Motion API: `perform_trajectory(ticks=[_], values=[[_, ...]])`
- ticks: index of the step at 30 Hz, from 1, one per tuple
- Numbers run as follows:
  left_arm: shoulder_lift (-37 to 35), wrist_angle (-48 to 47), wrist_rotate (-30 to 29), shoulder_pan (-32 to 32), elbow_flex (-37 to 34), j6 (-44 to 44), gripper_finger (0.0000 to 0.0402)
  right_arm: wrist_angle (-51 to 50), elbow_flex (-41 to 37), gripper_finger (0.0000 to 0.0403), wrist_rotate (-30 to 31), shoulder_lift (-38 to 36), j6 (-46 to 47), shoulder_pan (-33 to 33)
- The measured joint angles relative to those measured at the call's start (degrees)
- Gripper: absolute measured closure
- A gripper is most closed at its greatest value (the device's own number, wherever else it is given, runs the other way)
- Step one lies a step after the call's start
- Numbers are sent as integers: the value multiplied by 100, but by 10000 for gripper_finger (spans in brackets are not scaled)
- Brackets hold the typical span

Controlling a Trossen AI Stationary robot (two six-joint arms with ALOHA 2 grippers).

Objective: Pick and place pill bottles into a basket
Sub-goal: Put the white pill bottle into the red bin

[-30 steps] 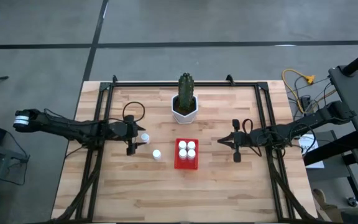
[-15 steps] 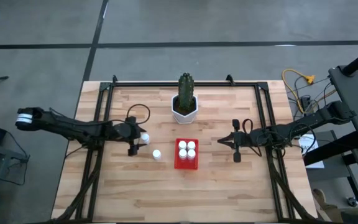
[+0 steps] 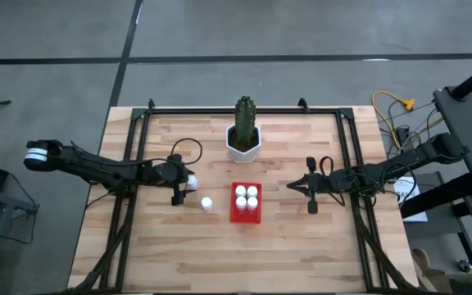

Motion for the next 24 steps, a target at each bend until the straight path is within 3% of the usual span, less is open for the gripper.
perform_trajectory(ticks=[12, 24], values=[[-41, -33, 8, 0, 77, -7, 100, 0, 0, 394, -1, -1, 5, 0], [-101, -1489, 387, 163, 1081, -6, 100, -2, 0, 394, -1, -1, 4, 1]])
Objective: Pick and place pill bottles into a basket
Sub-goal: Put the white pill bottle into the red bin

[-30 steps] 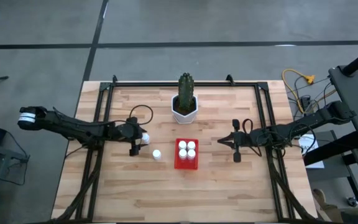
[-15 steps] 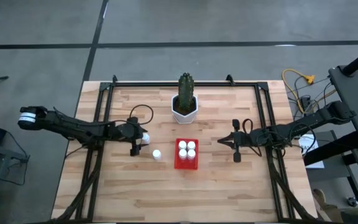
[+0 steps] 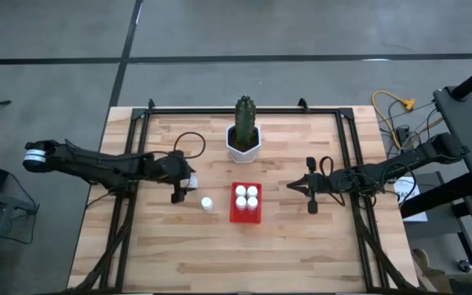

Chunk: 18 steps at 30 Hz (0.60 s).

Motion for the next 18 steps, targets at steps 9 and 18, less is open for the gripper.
perform_trajectory(ticks=[9, 18], values=[[17, -1018, 170, 113, 744, 3, 100, -2, 0, 394, -7, 0, -39, 0], [86, -1354, 603, 443, 908, 4, 100, -2, 0, 394, -38, 0, -28, 0]])
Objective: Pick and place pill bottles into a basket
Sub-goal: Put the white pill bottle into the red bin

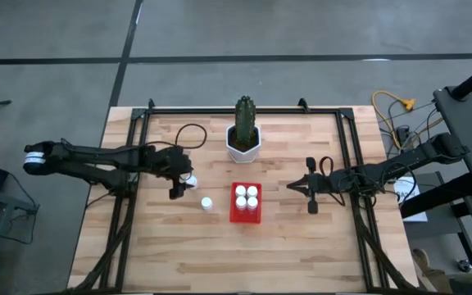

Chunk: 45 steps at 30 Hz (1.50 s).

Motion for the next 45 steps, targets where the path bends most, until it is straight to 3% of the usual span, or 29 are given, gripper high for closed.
perform_trajectory(ticks=[19, 45], values=[[1480, -580, 53, 183, 612, 304, 100, -1, -63, 394, -13, 0, 140, 0], [1814, -804, 50, 181, 772, 302, 100, -2, -103, 394, -8, 0, 242, -1]])
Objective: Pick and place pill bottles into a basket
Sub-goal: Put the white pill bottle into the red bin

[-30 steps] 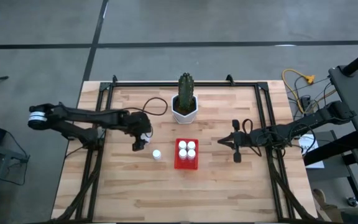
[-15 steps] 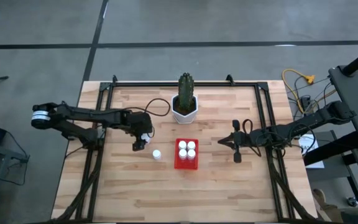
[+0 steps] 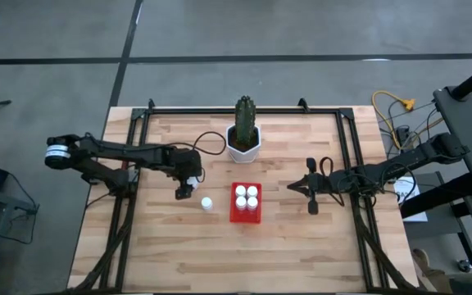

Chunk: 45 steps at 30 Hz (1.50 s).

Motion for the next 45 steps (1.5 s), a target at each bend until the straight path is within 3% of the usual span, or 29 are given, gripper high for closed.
perform_trajectory(ticks=[12, 26, 37, 45], values=[[-2, -6, -3, 0, 0, 0, 114, 0, 0, 394, 2, 0, 0, 1], [22, 0, 85, 0, 1, 54, 260, 0, 0, 394, 2, 0, -2, 1], [9, -552, 118, 0, 228, 156, 260, 0, 0, 394, 2, 0, -2, 1], [-22, -1360, 122, 0, 1109, 200, 260, 0, -2, 394, 2, 0, -28, 1]])
